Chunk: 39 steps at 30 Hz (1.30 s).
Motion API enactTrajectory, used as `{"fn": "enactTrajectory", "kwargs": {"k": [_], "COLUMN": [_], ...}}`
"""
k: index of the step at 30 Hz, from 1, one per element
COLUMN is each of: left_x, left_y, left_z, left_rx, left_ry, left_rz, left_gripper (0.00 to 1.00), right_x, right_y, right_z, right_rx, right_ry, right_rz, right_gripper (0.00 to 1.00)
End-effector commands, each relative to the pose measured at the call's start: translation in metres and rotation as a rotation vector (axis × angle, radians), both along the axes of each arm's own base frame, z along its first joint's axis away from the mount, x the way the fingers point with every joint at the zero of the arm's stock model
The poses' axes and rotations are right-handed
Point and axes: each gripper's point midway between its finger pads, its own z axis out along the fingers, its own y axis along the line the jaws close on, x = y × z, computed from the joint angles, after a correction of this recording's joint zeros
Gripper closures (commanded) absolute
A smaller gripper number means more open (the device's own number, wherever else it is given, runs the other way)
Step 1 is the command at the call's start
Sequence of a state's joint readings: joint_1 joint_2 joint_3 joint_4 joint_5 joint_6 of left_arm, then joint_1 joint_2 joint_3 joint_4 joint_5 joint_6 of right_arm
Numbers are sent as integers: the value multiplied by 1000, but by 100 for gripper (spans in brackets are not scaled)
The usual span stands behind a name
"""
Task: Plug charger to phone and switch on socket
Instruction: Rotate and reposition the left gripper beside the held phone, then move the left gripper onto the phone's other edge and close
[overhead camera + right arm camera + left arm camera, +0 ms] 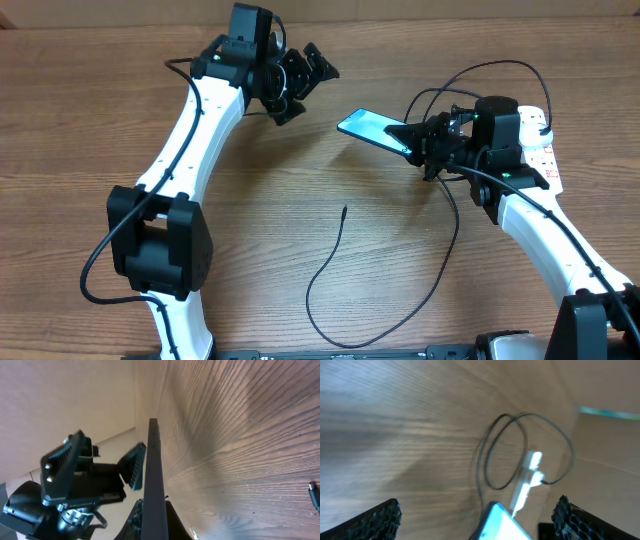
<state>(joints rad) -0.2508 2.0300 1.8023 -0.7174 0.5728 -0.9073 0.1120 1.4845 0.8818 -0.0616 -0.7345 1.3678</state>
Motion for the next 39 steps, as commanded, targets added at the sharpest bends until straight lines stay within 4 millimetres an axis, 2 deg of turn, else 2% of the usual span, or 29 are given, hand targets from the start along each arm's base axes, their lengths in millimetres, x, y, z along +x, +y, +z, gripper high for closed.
{"fn": "enactTrajectory", "kwargs": {"k": [1,6,11,15,18,21,22,23,25,29,33,39], "left_x": [-4,-4,-12,-21,-24,-25,-27,-27,-35,-49,-66,-78], "left_y": [-16,-26,-28,-27,-17,-5,4,6,17,35,41,37], "left_z": [4,4,-17,-22,-14,5,19,21,35,49,49,25], "left_rx": [-117,-240,-280,-303,-304,-329,-338,-338,-340,-338,-361,-475], "left_ry": [19,38,87,99,84,39,7,2,-28,-80,-121,-114], "left_rz": [-28,-36,-33,-51,-36,-27,-18,-15,4,66,111,192], "left_gripper": [0,0,0,0,0,0,0,0,0,0,0,0], "right_x": [6,7,8,8,8,8,8,8,9,10,10,9], "right_y": [0,-2,-2,-2,-2,-2,-2,-2,-3,-4,-4,8], "right_z": [12,12,12,12,12,12,12,12,12,11,12,22], "right_rx": [-5,-17,-27,-41,-40,-41,-41,-41,-43,-47,-45,-8], "right_ry": [-51,-57,-73,-91,-91,-91,-91,-91,-91,-92,-93,-122], "right_rz": [4,-5,0,9,9,8,8,8,4,-2,-5,24], "right_gripper": [96,96,96,96,96,96,96,96,96,96,96,97]}}
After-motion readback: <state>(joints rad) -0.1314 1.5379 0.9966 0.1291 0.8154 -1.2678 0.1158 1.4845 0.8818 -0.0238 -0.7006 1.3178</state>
